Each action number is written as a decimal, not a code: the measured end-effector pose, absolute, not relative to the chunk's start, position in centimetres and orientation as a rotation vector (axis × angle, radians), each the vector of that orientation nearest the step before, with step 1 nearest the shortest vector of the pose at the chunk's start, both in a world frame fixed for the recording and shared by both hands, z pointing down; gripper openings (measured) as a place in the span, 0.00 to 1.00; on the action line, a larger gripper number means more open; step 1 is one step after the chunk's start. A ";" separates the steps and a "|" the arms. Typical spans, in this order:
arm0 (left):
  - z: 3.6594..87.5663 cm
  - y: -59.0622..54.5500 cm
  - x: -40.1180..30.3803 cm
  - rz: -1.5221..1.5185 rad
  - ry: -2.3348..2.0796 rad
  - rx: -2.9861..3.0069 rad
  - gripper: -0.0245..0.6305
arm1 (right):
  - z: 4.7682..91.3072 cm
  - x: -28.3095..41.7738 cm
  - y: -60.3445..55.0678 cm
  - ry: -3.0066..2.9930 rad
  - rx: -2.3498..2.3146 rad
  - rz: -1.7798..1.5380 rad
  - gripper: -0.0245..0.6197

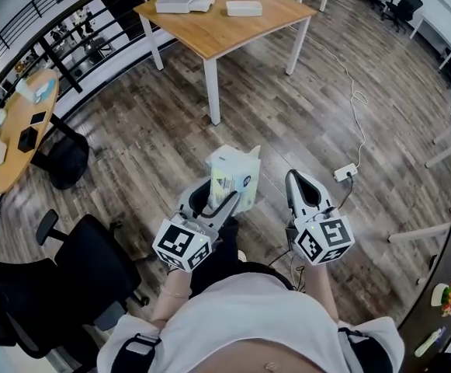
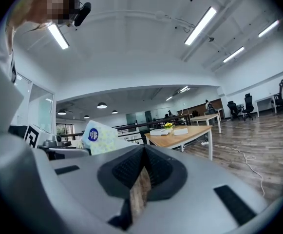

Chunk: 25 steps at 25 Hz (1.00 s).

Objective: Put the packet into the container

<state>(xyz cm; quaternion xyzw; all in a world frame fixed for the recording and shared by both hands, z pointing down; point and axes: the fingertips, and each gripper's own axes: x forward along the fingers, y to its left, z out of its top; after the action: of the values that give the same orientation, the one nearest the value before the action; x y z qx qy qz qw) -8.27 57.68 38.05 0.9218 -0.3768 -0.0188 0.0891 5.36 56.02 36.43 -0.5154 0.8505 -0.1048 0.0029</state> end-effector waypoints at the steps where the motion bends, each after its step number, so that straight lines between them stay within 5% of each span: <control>1: 38.1 57.6 -8.2 -0.066 -1.119 2.736 0.38 | 36.6 5.5 55.9 2.668 -1.618 -0.334 0.05; 25: 39.1 46.2 -6.5 -0.048 -1.030 2.771 0.38 | 38.4 6.9 44.4 2.640 -1.663 -0.352 0.05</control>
<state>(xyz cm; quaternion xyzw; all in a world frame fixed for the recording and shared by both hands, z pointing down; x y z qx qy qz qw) -6.48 46.18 39.05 0.9332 -0.3468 -0.0162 0.0925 6.90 44.39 38.38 -0.5297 0.8407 -0.1122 0.0008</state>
